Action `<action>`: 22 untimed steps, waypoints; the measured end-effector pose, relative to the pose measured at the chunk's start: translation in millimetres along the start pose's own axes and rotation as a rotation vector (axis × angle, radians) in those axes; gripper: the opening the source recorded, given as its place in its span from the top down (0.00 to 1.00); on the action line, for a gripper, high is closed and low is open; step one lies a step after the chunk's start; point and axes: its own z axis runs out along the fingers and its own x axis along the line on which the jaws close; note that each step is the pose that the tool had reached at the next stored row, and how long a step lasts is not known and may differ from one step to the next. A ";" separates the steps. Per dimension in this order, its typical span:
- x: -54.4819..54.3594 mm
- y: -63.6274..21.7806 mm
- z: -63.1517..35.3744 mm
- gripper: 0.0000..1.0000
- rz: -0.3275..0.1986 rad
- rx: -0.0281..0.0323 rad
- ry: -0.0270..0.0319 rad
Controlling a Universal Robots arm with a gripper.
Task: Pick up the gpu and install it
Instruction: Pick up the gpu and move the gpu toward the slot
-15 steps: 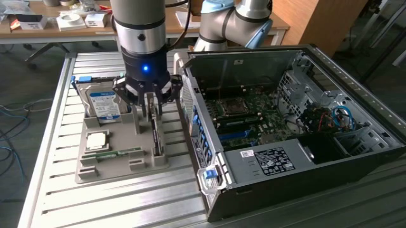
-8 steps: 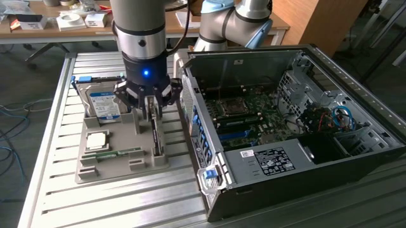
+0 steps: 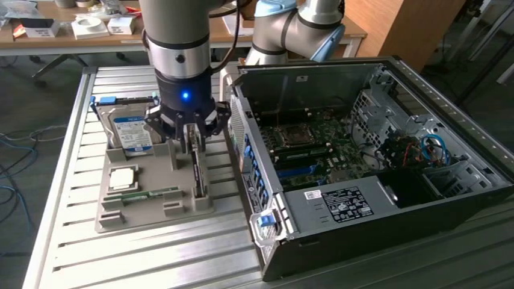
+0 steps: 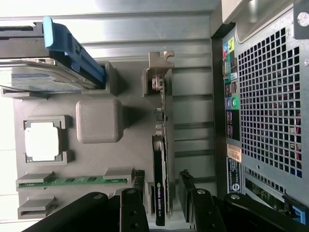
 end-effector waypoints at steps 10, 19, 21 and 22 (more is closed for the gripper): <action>0.4 -0.7 16.6 0.58 0.000 -0.0001 0.0000; 0.6 -1.1 24.7 0.58 0.000 0.0001 0.0001; 0.7 -1.2 28.2 0.58 0.000 0.0001 0.0001; 0.7 -1.3 30.0 0.58 0.000 0.0001 0.0001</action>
